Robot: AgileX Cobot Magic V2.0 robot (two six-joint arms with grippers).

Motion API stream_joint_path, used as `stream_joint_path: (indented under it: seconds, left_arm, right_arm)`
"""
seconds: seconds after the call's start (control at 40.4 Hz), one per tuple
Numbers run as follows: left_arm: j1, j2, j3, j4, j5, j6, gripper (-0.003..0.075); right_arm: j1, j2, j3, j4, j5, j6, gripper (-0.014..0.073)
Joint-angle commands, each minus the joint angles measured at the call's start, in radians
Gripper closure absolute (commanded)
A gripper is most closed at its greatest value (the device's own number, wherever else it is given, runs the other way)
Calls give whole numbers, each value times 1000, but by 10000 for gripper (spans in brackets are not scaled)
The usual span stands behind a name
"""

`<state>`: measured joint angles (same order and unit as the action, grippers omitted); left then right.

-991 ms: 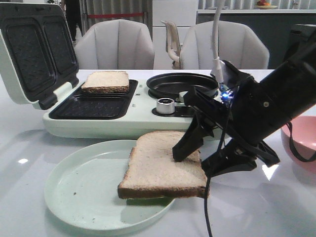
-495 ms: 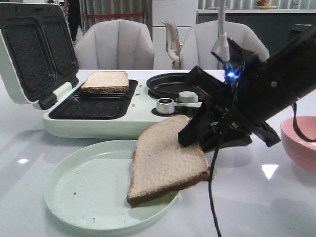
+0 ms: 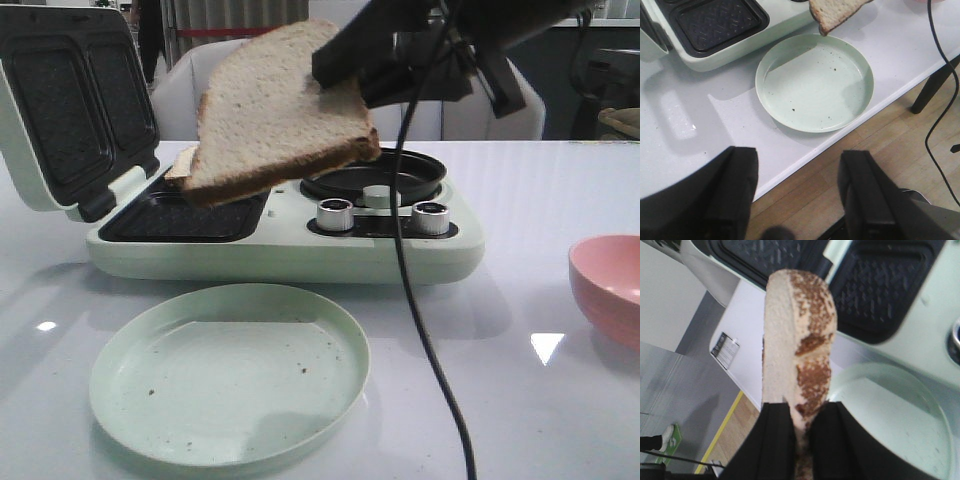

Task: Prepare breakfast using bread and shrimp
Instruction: 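Lift the slice and carry it over the sandwich maker, then lower the slice into the near compartment beside the first slice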

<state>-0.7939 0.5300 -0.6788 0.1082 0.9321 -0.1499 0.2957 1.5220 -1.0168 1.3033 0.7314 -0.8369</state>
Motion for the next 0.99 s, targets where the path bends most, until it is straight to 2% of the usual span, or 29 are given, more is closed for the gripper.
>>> stream_joint_path:
  seconds: [0.0, 0.124, 0.372, 0.743, 0.818, 0.867, 0.966]
  left_arm:
    - [-8, 1, -25, 1, -85, -1, 295]
    - [-8, 1, -25, 3, -98, -1, 295]
    - [-8, 1, -25, 3, -110, -1, 295]
    - [-8, 1, -25, 3, -110, -1, 295]
    - [-8, 1, -25, 3, -110, -1, 295]
    - [-8, 1, -25, 3, -110, -1, 295]
    - [-8, 1, -25, 3, -110, -1, 295]
  right_arm:
    - [35, 4, -87, 68, -6, -13, 559]
    - [72, 88, -174, 88, -46, -13, 559]
    - [84, 299, -378, 176, -24, -13, 559]
    - [86, 571, -636, 188, -21, -12, 544]
    - [86, 596, -653, 188, -29, -12, 480]
    - [86, 606, -658, 187, -32, -12, 394]
    - [86, 616, -658, 187, -25, -12, 171]
